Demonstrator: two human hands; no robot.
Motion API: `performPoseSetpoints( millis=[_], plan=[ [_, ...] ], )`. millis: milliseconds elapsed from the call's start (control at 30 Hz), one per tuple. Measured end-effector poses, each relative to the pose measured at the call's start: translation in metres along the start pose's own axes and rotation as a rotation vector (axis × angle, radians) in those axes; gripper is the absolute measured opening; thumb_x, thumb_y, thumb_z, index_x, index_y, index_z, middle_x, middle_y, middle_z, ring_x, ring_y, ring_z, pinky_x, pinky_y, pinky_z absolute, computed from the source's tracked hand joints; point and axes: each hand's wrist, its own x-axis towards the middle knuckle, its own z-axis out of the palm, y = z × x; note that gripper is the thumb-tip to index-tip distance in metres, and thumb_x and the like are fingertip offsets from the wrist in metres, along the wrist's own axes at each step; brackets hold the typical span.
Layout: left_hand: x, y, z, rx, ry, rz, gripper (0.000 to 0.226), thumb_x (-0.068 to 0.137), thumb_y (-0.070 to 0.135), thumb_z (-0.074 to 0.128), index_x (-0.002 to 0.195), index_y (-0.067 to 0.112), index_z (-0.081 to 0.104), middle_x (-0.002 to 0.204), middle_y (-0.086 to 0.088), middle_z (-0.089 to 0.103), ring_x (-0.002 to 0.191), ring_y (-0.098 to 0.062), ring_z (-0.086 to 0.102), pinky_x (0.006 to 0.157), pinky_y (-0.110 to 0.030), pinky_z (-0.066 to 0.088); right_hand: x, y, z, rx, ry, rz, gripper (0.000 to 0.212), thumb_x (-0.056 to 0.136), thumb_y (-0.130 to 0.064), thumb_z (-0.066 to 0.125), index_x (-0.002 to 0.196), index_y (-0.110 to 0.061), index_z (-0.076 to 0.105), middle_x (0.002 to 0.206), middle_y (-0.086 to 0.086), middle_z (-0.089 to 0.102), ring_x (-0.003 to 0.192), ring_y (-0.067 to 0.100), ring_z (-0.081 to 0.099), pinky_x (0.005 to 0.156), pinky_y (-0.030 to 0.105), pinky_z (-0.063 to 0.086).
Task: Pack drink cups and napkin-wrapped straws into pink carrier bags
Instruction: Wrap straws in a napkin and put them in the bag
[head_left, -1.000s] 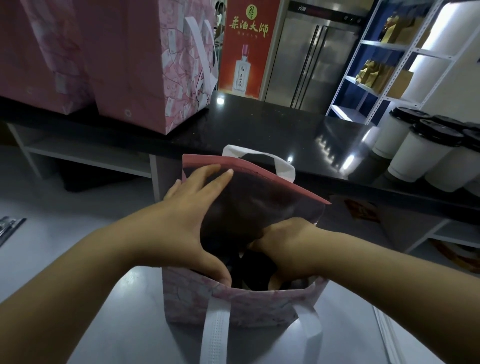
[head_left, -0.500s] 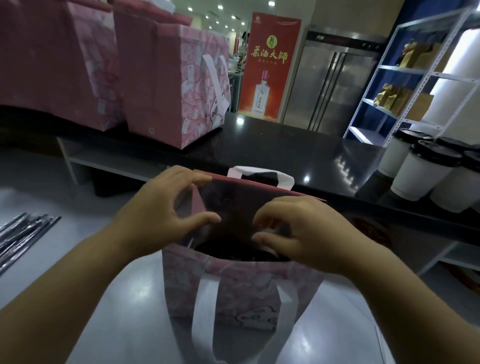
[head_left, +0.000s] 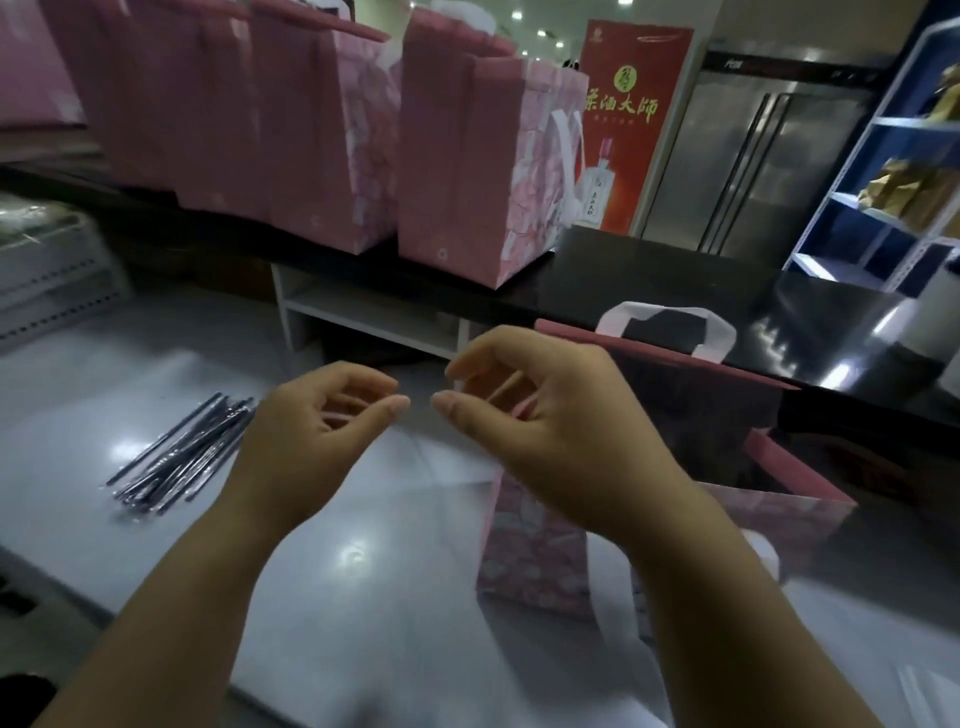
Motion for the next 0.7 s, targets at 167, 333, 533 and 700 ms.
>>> performPoseSetpoints(
  millis=[167,333,533,700],
  plan=[
    [0.0,-0.067,-0.043,0.078,-0.016,-0.145,0.01,0.081,0.031,0.069,0.089,0.026,0.066,0.084,0.014,0.064,0.079,-0.003,0.061,0.065,-0.02,0.047,0.033,-0.018,0.069,-0.046,-0.08,0.091,0.027,0.087,-0.044,0.061,0.11,-0.03,0.059,0.09,-0.018,0.058,0.083,0.002,0.06,0.075,0.022,0.054],
    [0.001,-0.14,-0.073,0.151,-0.058,-0.292,0.01,0.082,0.027,0.069,0.092,0.025,0.065,0.085,0.014,0.064,0.079,0.0,0.058,0.065,-0.014,0.043,0.061,-0.009,0.141,-0.089,-0.174,0.221,0.029,0.087,-0.049,0.059,0.11,-0.032,0.059,0.094,-0.016,0.061,0.087,0.006,0.061,0.081,0.034,0.055],
    [0.003,-0.222,-0.089,0.37,-0.13,-0.37,0.031,0.084,0.023,0.068,0.113,0.012,0.063,0.112,-0.004,0.059,0.1,-0.018,0.055,0.086,-0.026,0.042,0.075,0.023,0.206,-0.15,-0.254,0.423,0.026,0.086,-0.052,0.059,0.104,-0.034,0.059,0.093,-0.016,0.063,0.084,0.005,0.059,0.079,0.033,0.052],
    [0.009,-0.258,-0.086,0.59,-0.17,-0.356,0.034,0.087,0.022,0.064,0.116,0.003,0.061,0.121,-0.015,0.054,0.114,-0.034,0.043,0.09,-0.04,0.039,0.077,0.046,0.23,-0.199,-0.297,0.553,0.025,0.085,-0.051,0.059,0.103,-0.033,0.059,0.091,-0.016,0.063,0.084,0.007,0.058,0.077,0.031,0.051]
  ],
)
